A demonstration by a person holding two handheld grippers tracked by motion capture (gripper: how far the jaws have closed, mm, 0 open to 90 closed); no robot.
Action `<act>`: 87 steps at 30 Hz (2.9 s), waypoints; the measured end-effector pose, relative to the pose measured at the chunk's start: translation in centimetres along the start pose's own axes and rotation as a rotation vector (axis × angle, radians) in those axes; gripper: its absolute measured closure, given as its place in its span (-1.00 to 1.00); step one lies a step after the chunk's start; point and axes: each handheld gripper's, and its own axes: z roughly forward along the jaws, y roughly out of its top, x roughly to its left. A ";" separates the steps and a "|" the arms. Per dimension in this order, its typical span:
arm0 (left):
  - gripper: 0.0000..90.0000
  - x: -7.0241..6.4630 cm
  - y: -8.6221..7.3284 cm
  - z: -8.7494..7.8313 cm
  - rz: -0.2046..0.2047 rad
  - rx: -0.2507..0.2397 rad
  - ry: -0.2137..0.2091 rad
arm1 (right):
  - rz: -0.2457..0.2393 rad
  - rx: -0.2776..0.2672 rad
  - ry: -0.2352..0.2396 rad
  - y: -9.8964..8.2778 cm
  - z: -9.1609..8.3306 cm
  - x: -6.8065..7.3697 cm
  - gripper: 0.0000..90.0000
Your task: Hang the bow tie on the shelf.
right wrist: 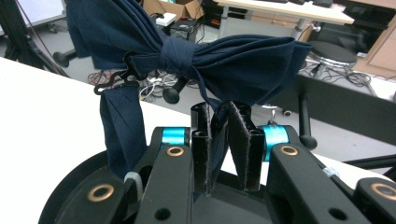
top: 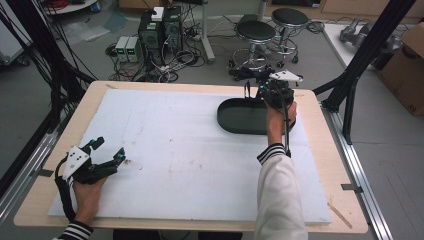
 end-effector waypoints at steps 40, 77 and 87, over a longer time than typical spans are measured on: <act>-0.65 -0.1 0.0 0.0 0.006 0.001 -0.003 | 0.087 0.025 0.271 -3.4 -3.9 1.3 -0.59; -0.66 0.0 0.0 -0.1 0.010 0.000 -0.003 | 0.033 -0.273 0.226 -19.1 -15.2 3.2 -0.78; -0.66 -0.1 0.0 0.0 0.011 -0.005 -0.002 | 0.040 -0.287 0.217 -19.3 -15.3 3.2 -0.78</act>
